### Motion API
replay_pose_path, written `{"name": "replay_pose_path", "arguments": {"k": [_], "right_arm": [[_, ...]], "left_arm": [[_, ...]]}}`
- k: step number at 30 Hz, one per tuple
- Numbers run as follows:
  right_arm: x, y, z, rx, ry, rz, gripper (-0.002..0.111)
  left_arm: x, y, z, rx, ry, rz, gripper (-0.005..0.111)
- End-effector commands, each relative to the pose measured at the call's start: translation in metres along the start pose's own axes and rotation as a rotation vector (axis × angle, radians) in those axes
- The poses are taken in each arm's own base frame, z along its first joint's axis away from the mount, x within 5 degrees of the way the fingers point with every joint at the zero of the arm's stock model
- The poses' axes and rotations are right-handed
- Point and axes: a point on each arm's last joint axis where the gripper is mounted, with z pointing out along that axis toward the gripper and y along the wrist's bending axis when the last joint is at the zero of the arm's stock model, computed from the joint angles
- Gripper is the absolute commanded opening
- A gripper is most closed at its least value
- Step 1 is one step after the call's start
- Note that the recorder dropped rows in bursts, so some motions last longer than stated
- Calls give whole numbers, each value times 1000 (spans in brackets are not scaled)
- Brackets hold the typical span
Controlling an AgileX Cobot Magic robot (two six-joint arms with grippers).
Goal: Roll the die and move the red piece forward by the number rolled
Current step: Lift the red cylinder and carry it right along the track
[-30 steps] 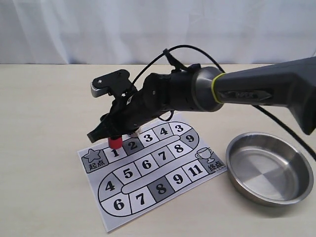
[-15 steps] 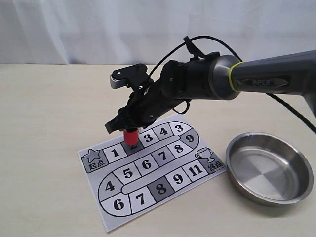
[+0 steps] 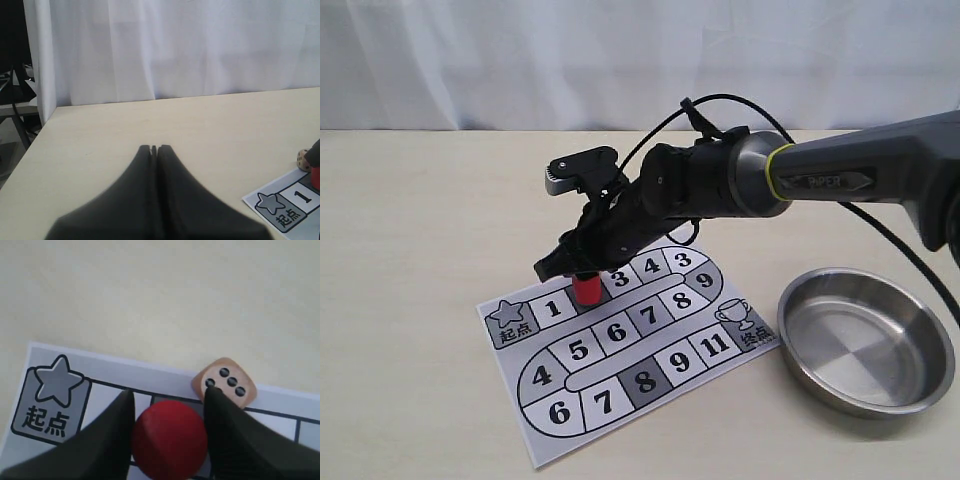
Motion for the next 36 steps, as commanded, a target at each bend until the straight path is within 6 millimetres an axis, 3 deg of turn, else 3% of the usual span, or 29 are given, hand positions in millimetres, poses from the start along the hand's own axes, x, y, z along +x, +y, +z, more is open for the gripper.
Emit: {"name": "replay_pose_path", "arguments": {"k": [1, 8, 15, 19, 26, 31, 36], "right_arm": [[-8, 4, -18, 2, -32, -27, 4], [-21, 2, -42, 33, -84, -85, 4], [-22, -24, -48, 68, -95, 3, 4], [-22, -27, -47, 75, -99, -1, 4], [6, -34, -32, 132, -154, 18, 4], [26, -27, -23, 154, -170, 2, 4], [31, -23, -20, 156, -185, 7, 4]], "left_arm": [[0, 0, 0, 3, -8, -8, 0], [0, 0, 0, 3, -8, -8, 0], [0, 0, 0, 3, -8, -8, 0], [0, 0, 0, 3, -8, -8, 0], [0, 0, 0, 3, -8, -8, 0], [0, 0, 0, 3, -8, -8, 0], [0, 0, 0, 3, -8, -8, 0]]}}
